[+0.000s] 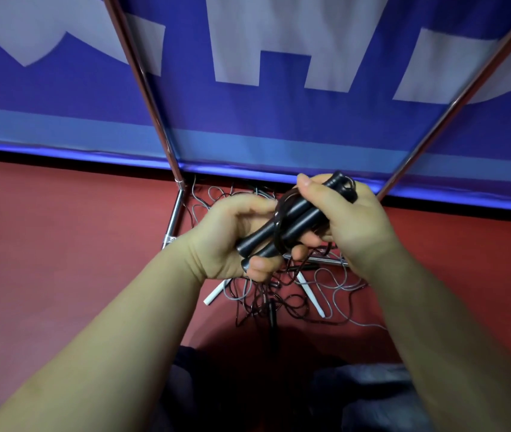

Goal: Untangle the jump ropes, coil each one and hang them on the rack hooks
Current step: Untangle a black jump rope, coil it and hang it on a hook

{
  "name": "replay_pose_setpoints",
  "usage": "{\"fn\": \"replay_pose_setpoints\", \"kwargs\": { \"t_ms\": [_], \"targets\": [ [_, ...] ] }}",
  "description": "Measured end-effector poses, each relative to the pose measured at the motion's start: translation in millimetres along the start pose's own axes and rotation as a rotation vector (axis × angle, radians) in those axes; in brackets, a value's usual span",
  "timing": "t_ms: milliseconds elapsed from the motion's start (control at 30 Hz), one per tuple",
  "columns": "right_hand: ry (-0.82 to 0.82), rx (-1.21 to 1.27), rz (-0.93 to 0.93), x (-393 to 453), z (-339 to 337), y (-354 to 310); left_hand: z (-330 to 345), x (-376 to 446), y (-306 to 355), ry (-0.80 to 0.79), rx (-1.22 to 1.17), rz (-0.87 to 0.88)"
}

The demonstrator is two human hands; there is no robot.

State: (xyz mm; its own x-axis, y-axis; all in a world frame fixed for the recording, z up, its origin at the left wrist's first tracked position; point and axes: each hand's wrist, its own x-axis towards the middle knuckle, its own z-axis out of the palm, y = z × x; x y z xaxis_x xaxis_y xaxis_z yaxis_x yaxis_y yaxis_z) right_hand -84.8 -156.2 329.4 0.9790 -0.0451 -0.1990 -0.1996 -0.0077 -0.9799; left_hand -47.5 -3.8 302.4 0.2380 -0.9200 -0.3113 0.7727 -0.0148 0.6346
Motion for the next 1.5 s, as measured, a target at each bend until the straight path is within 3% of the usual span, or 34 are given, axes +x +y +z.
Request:
{"fn": "replay_pose_setpoints", "kwargs": {
  "t_ms": [67,233,400,567,767,1033,1167,1267,1367,1500],
  "targets": [
    [0.023,-0.002,0.027,0,-1,-1,0,-1,2,0.012,0.009,0.024],
    [0.286,-0.050,0.062,5,-3,4,6,4,0,0.405,0.371,0.216],
    [0.465,0.134,0.103,9,-3,2,12,15,-2,0.745,0.290,0.536],
    [0.490,0.160,0.132,8,3,1,14,24,-12,0.954,0.387,0.617],
    [0.425,0.231,0.200,15,1,5,14,23,-8,1.081,0.331,0.674],
    [0.234,0.335,0.336,10,6,1,14,22,-3,1.143,0.478,0.732],
    [-0.069,0.040,0.293,3,20,6,12,22,0,1.200,0.447,0.713],
    [-0.198,-0.260,0.211,0,26,17,8,18,1,1.281,0.500,0.707],
    [-0.334,-0.342,0.119,-5,30,20,0,12,1,1.365,0.653,0.658],
    [-0.352,-0.523,-0.063,-7,28,19,-14,2,-1,1.437,0.856,0.412]
  ]
}}
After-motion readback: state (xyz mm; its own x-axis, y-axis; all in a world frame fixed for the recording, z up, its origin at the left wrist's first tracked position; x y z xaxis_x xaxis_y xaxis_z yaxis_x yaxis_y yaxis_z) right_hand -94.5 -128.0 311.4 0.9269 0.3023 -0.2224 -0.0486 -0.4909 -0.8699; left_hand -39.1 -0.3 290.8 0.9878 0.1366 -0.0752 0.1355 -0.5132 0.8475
